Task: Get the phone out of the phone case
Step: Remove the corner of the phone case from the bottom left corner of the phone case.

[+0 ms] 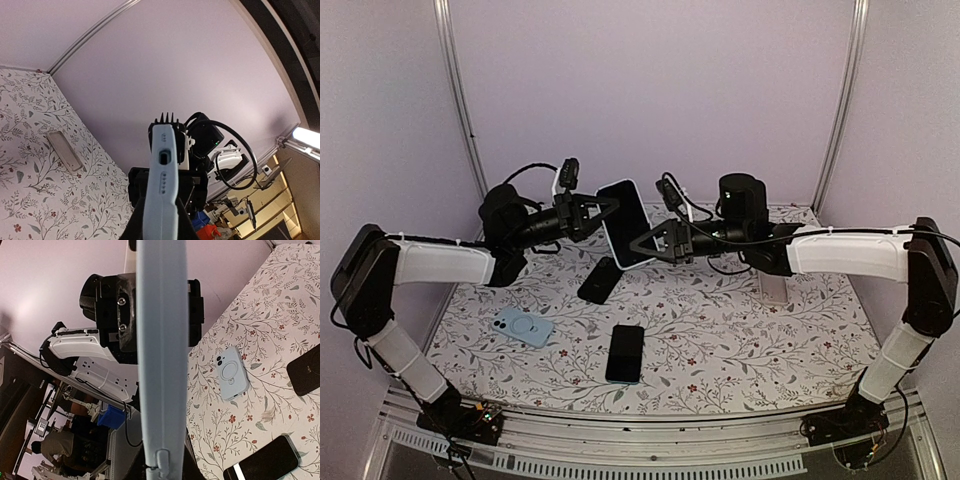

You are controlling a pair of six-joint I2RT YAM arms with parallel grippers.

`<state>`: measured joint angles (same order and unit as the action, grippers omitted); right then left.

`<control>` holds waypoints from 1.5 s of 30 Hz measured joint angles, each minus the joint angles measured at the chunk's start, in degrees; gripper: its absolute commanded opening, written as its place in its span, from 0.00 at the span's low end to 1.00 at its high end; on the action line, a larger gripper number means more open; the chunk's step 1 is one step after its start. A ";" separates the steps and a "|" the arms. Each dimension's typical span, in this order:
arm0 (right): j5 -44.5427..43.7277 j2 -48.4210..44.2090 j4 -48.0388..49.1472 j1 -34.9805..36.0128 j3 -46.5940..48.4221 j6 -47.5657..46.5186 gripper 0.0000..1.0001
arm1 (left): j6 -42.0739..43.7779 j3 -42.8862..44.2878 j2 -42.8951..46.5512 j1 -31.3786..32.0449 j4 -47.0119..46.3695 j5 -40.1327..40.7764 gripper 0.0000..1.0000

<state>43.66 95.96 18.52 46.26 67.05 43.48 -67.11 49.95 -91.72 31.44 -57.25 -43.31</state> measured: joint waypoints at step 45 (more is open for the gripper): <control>2.27 -8.68 15.02 -1.73 -9.38 -2.73 0.35 | -19.93 0.37 -0.04 -0.85 -16.39 0.50 0.00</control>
<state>45.93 87.29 33.54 44.53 57.67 40.75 -87.05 50.33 -91.77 30.59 -73.65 -42.81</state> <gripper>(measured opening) 0.355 0.096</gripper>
